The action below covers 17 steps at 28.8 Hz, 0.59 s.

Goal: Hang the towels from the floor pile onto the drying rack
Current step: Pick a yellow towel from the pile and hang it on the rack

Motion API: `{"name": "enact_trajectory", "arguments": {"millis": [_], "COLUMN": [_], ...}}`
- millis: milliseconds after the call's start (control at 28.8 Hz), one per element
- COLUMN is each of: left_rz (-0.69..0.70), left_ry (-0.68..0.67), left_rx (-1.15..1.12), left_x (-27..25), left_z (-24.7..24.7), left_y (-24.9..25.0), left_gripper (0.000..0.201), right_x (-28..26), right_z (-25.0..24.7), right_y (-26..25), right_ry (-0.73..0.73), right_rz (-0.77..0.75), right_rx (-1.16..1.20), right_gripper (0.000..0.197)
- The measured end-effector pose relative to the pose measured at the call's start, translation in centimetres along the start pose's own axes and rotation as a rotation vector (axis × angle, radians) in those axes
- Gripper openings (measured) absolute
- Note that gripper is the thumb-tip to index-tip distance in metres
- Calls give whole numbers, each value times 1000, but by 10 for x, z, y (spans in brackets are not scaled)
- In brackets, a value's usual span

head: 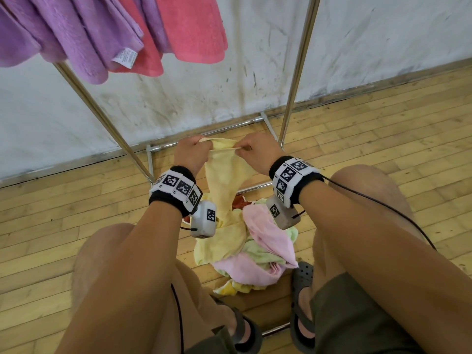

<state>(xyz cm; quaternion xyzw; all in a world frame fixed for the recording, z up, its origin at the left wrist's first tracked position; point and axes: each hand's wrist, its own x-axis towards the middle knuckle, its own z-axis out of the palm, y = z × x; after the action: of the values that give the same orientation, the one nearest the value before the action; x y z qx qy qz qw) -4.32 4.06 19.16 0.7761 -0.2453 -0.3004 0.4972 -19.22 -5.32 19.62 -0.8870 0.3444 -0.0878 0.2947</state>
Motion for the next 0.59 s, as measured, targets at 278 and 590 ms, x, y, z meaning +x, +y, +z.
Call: {"name": "enact_trajectory", "arguments": {"millis": [278,590], "left_rz": [-43,35], "left_ry": [-178,-353], "left_rx": [-195,66], "left_x": [-13,-16], "left_z": [5,16], "left_y": [12,9], "left_gripper": [36,43], "right_x": [2,-2], "right_z": [-3,-2], "right_y": [1,-3], "right_ry": [76,156], "right_rz": [67,35], "right_rx": [97,259], "right_gripper": [21,27]}}
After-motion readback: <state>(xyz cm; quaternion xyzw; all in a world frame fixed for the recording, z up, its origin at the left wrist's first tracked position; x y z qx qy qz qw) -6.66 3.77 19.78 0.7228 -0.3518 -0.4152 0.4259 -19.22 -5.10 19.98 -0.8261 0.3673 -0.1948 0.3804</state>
